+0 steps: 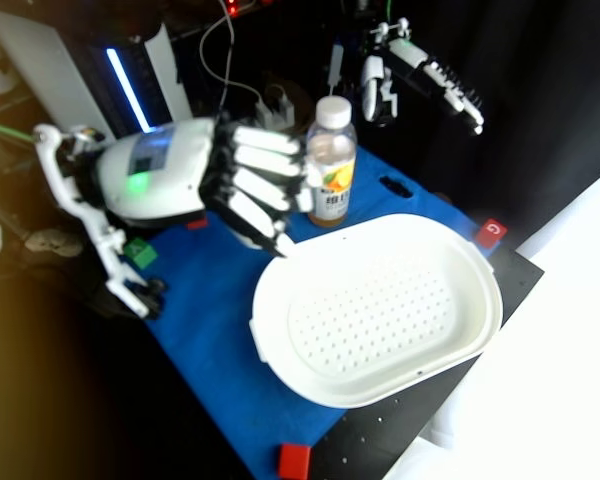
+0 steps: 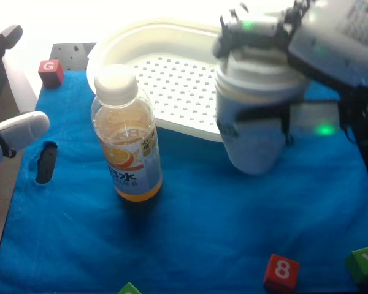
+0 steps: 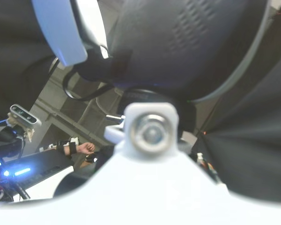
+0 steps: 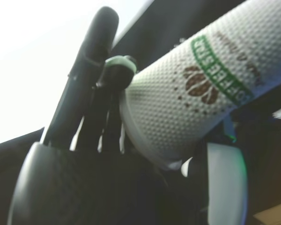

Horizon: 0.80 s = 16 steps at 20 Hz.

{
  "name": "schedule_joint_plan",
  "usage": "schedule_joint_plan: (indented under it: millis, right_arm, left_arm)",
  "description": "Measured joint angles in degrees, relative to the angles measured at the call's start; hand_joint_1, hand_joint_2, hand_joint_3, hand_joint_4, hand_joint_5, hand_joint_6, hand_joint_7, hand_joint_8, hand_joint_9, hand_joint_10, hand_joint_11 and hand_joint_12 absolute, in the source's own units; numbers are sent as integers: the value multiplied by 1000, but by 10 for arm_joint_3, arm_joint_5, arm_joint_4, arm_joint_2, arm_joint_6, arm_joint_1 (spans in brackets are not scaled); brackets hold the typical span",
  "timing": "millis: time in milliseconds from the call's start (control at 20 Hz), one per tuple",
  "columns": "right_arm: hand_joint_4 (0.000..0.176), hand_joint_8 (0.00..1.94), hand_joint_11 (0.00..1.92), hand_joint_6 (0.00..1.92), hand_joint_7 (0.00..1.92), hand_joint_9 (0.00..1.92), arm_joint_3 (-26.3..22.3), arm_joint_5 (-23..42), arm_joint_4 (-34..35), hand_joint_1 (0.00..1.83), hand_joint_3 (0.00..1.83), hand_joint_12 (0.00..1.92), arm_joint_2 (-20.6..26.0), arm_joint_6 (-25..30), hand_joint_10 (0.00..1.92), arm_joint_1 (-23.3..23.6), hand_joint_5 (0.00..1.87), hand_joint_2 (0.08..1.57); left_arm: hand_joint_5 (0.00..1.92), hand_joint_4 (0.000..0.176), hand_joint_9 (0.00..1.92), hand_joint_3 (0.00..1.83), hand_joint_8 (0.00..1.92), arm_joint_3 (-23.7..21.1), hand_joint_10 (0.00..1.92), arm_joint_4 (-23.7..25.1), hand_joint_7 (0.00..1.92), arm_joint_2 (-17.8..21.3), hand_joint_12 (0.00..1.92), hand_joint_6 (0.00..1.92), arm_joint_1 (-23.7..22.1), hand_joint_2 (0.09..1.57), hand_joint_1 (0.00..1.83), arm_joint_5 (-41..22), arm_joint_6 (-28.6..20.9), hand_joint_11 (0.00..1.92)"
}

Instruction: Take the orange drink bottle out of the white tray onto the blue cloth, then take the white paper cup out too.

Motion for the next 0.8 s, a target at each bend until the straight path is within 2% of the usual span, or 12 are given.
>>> schedule_joint_plan:
  millis: [50,100,250,300,400,450,500,550,650,700,750,800]
  right_arm:
    - [0,1940,1159,1605,901,1070,-1,1,-1,974,376,1921,2,0,1921,-12,641,1138]
    - [0,1828,965,1560,802,890,-1,-2,-5,1010,297,1921,4,0,1917,-26,661,1158]
    - [0,1452,430,1688,496,496,-1,-26,1,886,46,1921,6,0,1651,-44,519,1359]
    - [0,1194,197,1372,336,315,-1,-26,2,801,0,1839,5,0,1425,-54,184,1282]
    - [0,685,21,907,251,186,-9,-34,2,723,0,1717,4,2,1056,-70,77,1233]
    - [0,685,21,907,251,186,-13,-37,2,723,0,1717,3,5,1056,-75,77,1233]
    - [0,481,3,785,249,158,-16,-38,-2,694,0,1675,3,15,924,-77,48,1217]
    - [0,157,0,481,160,27,-17,-33,-7,616,0,1481,4,41,760,-83,1,1195]
    - [20,53,0,66,37,0,-21,-28,-11,537,0,1423,13,60,411,-90,0,1165]
    - [72,10,0,12,7,0,-26,-26,-12,527,0,1418,21,60,191,-90,0,1138]
    - [89,1,0,2,1,0,-30,-18,-10,485,0,1419,28,61,79,-90,0,1125]
    - [111,0,0,0,0,0,-35,-8,-10,466,0,1355,35,60,15,-90,0,1110]
  left_arm:
    - [72,136,0,0,0,-1,0,0,0,0,113,1,0,1115,486,-1,0,0]
    - [70,147,0,1,0,-1,0,-1,0,0,172,0,0,1118,479,-3,0,0]
    - [59,120,0,1,0,-1,0,-4,0,0,128,0,0,1119,494,-3,0,0]
    - [58,111,0,1,0,-1,0,-4,0,0,140,0,0,1127,489,-3,0,0]
    - [56,112,0,0,0,-1,0,-6,0,0,91,0,0,1119,502,-3,0,0]
    - [56,112,0,0,0,-1,0,-7,0,0,91,0,0,1119,502,-3,0,0]
    - [57,112,0,0,0,-1,0,-7,0,0,81,0,0,1120,505,-4,0,0]
    - [53,129,0,1,0,-1,0,-6,0,0,80,0,2,1122,505,-4,0,0]
    - [50,122,0,3,0,-5,0,-10,0,0,120,1,9,1133,495,-8,0,0]
    - [47,115,0,2,0,-5,0,-12,0,0,133,0,11,1134,505,-10,-1,0]
    - [40,108,0,3,0,-5,0,-17,0,0,134,0,13,1138,500,-12,-2,0]
    - [47,121,0,3,0,-5,0,-17,0,0,82,2,14,1145,502,-15,-2,0]
